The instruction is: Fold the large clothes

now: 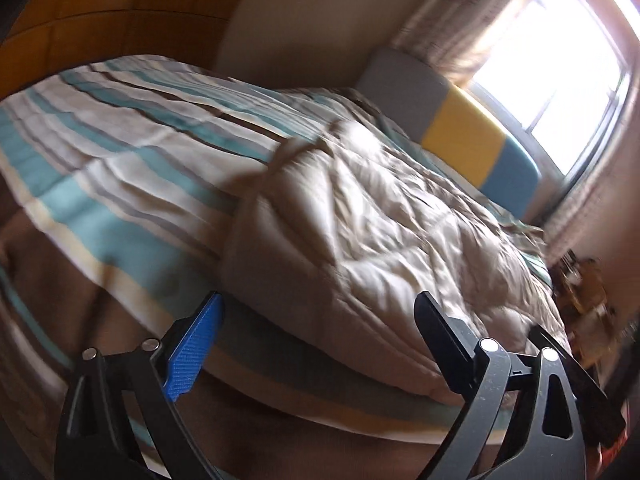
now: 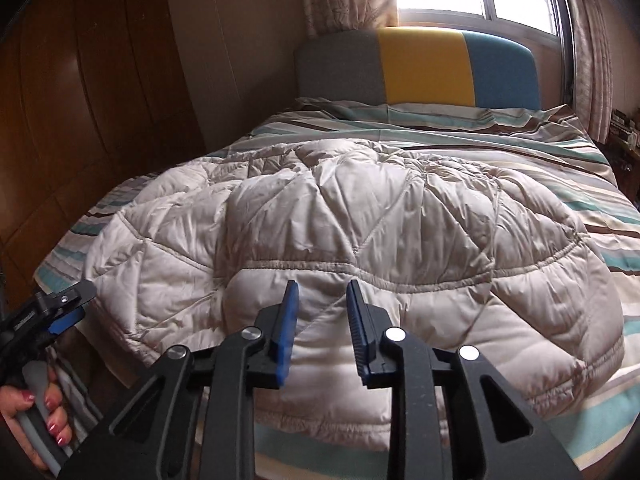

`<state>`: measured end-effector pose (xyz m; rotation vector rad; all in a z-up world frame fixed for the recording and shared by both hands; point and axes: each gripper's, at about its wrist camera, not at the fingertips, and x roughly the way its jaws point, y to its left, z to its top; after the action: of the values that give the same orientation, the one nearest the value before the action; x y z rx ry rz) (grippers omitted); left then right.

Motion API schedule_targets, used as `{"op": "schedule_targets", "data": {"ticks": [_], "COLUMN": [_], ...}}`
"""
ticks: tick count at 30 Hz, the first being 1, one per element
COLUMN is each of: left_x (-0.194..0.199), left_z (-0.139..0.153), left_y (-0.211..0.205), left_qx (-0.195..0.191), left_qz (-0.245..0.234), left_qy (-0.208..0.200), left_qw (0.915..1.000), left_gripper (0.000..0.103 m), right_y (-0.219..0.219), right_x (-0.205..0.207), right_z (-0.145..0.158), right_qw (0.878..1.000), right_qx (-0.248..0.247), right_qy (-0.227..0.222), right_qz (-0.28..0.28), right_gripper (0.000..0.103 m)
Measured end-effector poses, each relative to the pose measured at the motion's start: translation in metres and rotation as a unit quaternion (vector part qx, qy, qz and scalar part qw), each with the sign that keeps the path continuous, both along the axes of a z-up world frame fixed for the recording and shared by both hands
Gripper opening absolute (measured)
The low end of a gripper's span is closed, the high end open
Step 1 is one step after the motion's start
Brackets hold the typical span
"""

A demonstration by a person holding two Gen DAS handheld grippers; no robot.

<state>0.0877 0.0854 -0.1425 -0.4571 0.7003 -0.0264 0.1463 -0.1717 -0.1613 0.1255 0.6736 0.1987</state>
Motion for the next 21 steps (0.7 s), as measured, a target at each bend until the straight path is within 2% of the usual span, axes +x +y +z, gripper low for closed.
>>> {"op": "schedule_targets", "data": {"ticks": [4, 6, 10, 15, 21], "left_x": [0.016, 0.022, 0.036, 0.041, 0.052], "left_z": [-0.011, -0.017, -0.028, -0.026, -0.028], "left_y": [-0.007, -0.005, -0.002, -0.007, 0.002], "left_qx": [-0.022, -0.05, -0.098, -0.107, -0.132], "left_qz": [-0.009, -0.001, 0.016, 0.042, 0.092], "left_qy": [0.022, 0.028, 0.036, 0.025, 0.016], "left_qw": [0.9995, 0.9984, 0.9944, 0.993, 0.9868], "left_gripper": [0.089, 0.089, 0.089, 0.089, 0.089], "right_y": [0.004, 0.008, 0.007, 0.008, 0.01], "right_x": [0.021, 0.026, 0.03, 0.028, 0.022], "right_z": [-0.022, -0.032, -0.037, -0.04, -0.041], "right_qw": [0.999, 0.998, 0.998, 0.998, 0.998], "right_qx": [-0.024, -0.043, -0.041, -0.051, -0.046], "right_qy": [0.034, 0.04, 0.044, 0.036, 0.031], "right_qz": [0.008, 0.017, 0.017, 0.014, 0.013], "right_gripper": [0.018, 0.018, 0.018, 0.018, 0.018]}}
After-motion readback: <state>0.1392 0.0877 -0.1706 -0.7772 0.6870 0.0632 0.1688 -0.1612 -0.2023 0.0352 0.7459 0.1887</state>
